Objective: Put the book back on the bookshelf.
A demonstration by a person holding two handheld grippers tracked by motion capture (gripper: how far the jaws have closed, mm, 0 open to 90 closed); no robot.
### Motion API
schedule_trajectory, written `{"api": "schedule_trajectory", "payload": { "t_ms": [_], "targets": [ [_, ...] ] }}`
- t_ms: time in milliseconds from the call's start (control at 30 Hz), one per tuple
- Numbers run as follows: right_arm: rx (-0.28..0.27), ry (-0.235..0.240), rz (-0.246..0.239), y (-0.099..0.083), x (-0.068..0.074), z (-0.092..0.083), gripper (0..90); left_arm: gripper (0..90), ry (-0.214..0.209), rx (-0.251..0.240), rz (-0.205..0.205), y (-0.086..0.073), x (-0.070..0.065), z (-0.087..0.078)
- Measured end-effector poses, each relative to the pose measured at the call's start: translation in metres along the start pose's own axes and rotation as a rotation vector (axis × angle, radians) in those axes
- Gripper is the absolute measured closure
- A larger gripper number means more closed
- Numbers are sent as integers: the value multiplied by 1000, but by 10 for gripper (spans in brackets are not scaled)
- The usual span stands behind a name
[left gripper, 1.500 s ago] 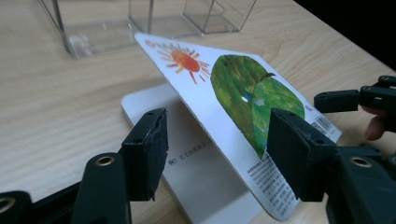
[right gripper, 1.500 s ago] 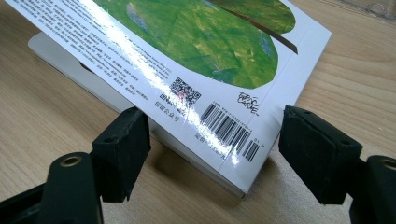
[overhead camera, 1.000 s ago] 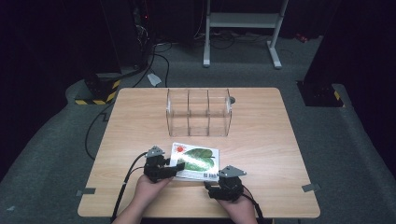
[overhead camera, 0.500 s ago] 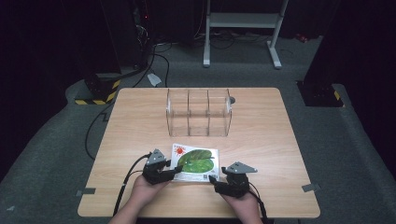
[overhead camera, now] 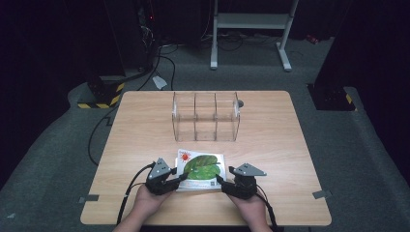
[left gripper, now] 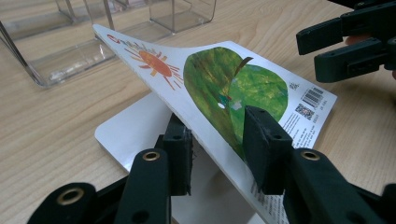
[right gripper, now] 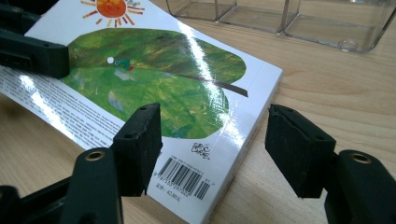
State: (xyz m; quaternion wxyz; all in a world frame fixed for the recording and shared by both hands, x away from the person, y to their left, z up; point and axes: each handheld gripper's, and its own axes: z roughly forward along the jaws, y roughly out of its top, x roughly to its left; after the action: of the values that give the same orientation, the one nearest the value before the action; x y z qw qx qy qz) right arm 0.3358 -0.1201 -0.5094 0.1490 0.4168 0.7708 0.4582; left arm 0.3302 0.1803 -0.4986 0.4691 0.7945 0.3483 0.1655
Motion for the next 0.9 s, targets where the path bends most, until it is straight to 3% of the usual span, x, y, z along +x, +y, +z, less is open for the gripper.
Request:
{"api": "schedule_trajectory", "payload": {
  "t_ms": [100,167,267,400,567,900],
  "targets": [
    [6,3,7,-1,-2,-1,324,638,2,-10,21,1,-1,-1],
    [44,18,48,-1,-5,2,287,641,6,-14,39,0,-3,-2],
    [60,45,95,-1,-8,5,283,652,-1,-46,73,1,-6,-6],
    [69,54,101,1,-9,9,268,667,3,-71,128,1,-12,-9],
    [76,58,127,1,-11,12,250,671,0,-88,143,1,-13,-11],
    [112,121,191,6,-16,24,208,674,6,-103,154,0,-15,-13]
  ]
}}
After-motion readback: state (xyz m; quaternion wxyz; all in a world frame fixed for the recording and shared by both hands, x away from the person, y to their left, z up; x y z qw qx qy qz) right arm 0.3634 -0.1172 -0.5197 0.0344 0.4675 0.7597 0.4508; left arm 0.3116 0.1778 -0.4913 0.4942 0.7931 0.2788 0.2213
